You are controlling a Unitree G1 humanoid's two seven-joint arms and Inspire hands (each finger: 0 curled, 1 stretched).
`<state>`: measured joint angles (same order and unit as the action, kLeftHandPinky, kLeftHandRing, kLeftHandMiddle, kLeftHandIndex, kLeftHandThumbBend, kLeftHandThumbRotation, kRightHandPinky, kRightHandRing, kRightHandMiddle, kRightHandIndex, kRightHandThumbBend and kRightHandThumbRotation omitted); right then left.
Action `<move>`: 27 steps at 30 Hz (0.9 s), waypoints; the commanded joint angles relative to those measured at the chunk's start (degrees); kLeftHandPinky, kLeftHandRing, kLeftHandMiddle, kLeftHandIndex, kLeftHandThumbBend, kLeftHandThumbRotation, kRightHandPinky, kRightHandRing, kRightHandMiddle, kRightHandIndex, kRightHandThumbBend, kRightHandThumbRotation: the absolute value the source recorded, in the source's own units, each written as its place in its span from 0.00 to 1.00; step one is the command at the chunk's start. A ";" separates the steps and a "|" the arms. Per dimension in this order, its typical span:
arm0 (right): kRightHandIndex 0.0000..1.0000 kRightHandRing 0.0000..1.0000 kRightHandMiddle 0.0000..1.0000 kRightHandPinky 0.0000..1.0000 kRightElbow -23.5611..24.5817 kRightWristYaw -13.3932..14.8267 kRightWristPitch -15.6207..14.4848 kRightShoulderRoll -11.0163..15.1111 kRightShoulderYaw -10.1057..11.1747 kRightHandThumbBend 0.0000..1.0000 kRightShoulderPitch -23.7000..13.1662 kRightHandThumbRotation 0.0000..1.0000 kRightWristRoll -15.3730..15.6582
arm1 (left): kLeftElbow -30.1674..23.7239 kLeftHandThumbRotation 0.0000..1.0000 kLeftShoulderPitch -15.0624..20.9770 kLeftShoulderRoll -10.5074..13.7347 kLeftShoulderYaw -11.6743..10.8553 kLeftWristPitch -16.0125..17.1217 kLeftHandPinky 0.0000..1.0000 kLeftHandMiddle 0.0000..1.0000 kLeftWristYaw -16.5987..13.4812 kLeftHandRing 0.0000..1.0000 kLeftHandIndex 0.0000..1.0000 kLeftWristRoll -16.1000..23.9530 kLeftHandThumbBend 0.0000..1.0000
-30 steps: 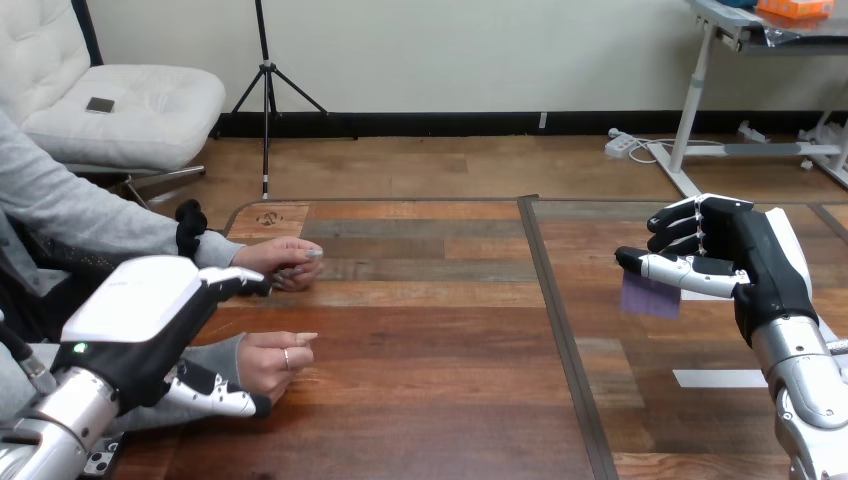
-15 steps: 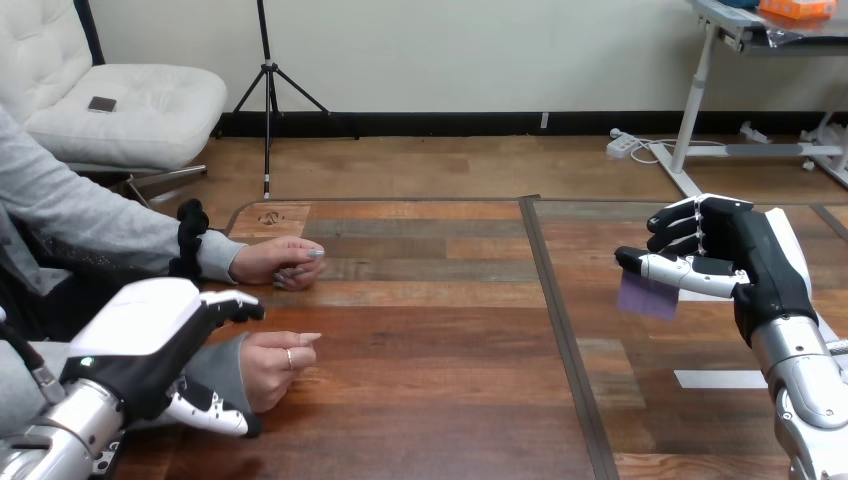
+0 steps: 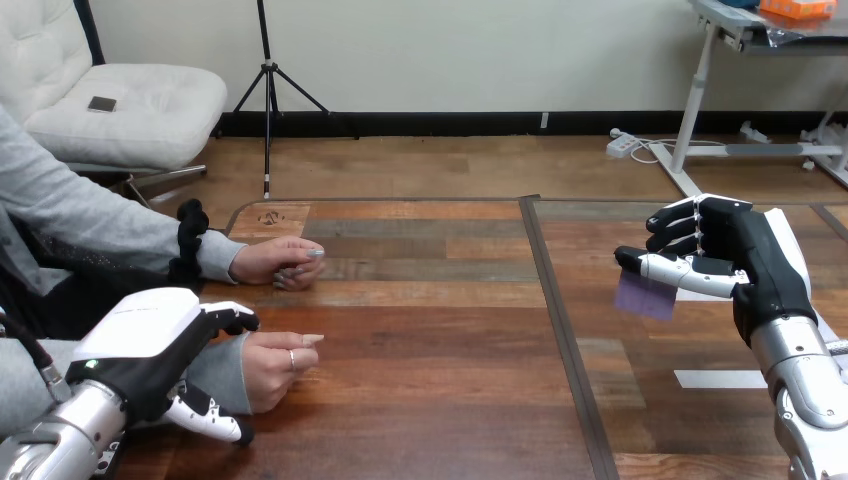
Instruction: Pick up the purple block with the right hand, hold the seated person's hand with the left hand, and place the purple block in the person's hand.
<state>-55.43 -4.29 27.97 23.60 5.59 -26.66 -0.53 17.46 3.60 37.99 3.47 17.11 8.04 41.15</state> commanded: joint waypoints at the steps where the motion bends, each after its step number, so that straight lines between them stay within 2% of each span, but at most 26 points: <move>1: 0.44 0.39 0.44 0.36 2.94 0.10 0.60 -0.40 1.65 0.85 -2.76 0.00 -1.16 | 1.45 0.18 5.00 1.69 0.86 -0.46 0.77 0.79 -1.04 0.78 0.78 -0.09 1.00; 10: 0.44 0.39 0.44 0.36 3.04 0.31 0.55 -0.14 1.49 0.85 -2.74 0.00 -0.71 | 4.13 0.13 6.52 1.17 1.67 -2.04 0.75 0.78 -0.69 0.78 0.77 -0.68 0.98; 27: 0.44 0.39 0.44 0.36 2.90 -0.21 0.70 -0.16 1.67 0.85 -2.82 0.00 -1.07 | 10.19 0.03 9.28 0.92 4.84 -3.63 0.64 0.74 -6.22 0.72 0.73 1.61 0.97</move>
<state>-55.32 -4.70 27.94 23.55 5.84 -26.66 -0.89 25.50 9.46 37.99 7.37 14.56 4.24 41.64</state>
